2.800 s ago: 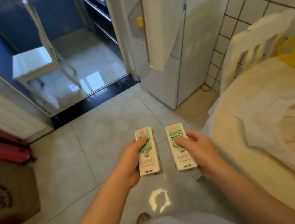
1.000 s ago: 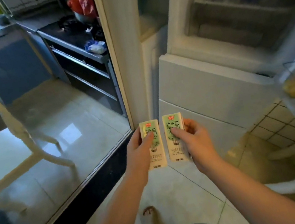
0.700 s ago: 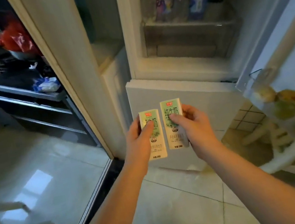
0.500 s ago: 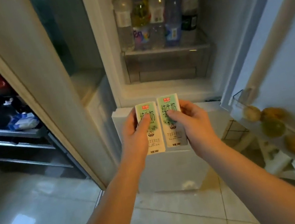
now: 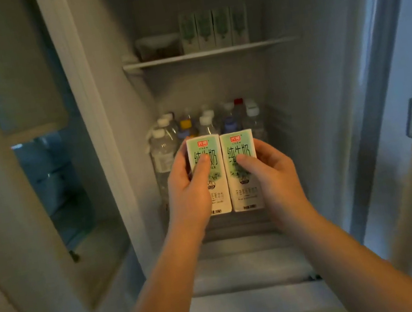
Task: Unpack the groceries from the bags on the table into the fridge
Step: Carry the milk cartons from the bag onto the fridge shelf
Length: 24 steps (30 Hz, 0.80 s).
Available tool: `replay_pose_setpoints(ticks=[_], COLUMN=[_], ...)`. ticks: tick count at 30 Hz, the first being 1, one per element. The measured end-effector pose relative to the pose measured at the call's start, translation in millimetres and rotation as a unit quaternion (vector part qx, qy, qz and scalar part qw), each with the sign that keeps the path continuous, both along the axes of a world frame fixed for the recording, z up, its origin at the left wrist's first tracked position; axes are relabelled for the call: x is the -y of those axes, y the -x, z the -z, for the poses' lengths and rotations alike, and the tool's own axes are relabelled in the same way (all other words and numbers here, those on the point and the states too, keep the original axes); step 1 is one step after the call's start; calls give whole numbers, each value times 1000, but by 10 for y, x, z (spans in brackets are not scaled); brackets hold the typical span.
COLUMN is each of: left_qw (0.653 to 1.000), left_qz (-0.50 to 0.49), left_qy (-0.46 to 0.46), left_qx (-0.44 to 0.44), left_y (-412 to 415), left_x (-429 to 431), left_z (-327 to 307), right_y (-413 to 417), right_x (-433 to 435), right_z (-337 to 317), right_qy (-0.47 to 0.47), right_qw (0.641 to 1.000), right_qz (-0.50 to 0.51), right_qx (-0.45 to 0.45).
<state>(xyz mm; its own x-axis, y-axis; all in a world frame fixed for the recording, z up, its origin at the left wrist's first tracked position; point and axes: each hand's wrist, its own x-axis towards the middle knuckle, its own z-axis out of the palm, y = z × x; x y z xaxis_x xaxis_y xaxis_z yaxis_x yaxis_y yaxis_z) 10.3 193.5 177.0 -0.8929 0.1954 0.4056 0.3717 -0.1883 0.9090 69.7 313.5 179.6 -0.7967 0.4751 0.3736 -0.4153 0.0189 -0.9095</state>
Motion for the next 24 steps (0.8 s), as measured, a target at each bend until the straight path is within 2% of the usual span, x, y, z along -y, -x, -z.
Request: replay_pose_setpoints(ticks=[9, 15, 19, 24], left_qw=[986, 976, 971, 980], left_qz=[31, 39, 31, 55], left_qy=[-109, -127, -113, -82], left_qx=[-123, -173, -210, -174], left_y=[758, 1178, 1463, 1789], left_x=[-593, -799, -909, -1048], left_z=[-1154, -1864, -2276, -2627], right_y=[843, 1271, 1617, 2002], right_x=[-487, -629, -736, -925], right_z=[-1109, -1782, -2156, -2445], right_qy=[-45, -60, -68, -68], right_qw=[988, 976, 972, 979], right_qz=[6, 17, 48, 49], right_qx=[-146, -209, -220, -187])
